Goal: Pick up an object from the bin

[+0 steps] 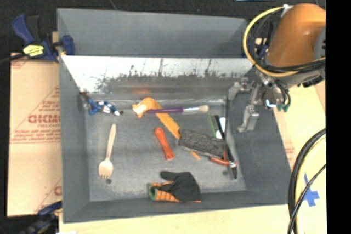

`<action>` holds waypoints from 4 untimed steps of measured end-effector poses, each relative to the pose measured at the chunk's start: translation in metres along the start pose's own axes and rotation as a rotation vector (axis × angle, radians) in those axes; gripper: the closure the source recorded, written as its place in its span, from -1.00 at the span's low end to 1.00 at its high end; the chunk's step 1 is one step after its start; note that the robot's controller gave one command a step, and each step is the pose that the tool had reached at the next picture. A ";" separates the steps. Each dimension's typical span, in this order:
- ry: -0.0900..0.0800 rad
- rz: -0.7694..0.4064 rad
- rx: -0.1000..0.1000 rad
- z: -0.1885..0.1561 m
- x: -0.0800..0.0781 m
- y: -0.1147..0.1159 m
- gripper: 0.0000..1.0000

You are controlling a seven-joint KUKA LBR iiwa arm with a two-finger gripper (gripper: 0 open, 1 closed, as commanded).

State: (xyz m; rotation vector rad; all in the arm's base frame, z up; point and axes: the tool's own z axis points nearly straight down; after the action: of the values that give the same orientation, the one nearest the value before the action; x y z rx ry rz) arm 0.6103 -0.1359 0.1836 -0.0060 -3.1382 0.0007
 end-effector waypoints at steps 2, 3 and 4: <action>-0.010 -0.202 0.003 0.052 -0.022 0.019 -1.00; -0.016 -0.346 0.006 0.044 -0.038 0.036 -1.00; -0.011 -0.415 0.004 0.056 -0.034 0.050 -1.00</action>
Offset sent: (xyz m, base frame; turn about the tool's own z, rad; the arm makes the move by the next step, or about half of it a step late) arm 0.0411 0.0392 -0.1136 -0.4068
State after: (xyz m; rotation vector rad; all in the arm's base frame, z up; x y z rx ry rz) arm 0.6439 -0.0863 0.1271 0.6430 -3.0829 0.0065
